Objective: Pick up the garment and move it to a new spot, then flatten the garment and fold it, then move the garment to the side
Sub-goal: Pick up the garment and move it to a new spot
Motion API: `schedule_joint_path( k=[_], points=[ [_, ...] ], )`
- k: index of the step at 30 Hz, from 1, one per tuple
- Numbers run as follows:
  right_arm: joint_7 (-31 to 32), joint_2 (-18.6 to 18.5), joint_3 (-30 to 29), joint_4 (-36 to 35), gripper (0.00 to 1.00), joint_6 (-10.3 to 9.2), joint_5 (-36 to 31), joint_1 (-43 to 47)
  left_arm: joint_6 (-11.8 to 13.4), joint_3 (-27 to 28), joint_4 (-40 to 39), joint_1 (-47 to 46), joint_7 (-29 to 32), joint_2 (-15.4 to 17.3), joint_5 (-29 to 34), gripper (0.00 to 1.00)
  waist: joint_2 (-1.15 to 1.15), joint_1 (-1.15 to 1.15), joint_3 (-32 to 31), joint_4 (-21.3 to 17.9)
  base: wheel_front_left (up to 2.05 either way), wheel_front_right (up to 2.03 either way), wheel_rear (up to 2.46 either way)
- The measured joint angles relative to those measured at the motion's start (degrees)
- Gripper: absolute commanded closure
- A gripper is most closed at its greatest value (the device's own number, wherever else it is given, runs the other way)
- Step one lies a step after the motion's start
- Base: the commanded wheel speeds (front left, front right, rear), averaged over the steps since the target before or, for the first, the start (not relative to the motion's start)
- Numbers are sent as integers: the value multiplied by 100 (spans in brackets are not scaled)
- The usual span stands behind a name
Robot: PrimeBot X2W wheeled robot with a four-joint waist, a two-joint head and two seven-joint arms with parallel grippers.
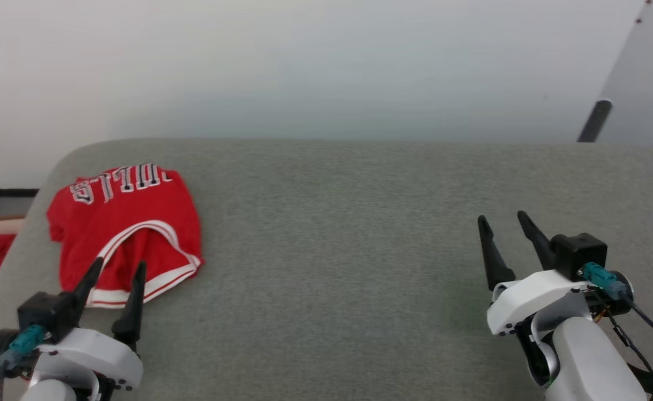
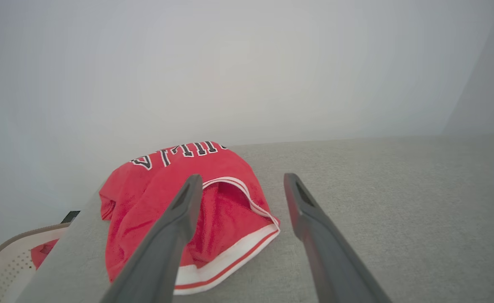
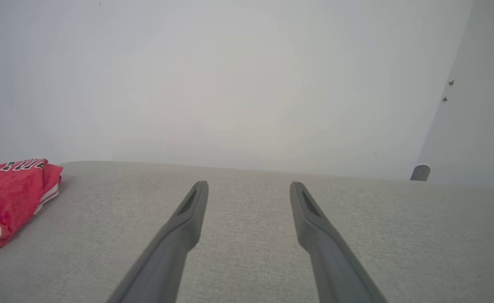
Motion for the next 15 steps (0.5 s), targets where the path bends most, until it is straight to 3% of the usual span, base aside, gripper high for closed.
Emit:
schedule_joint_path(
  k=[15],
  points=[
    [-1,1,1177,-38,0,1,740,82,-1,621,208,293,0,-391,108,0,0,0,-61,1266,0,0,0]
  ],
)
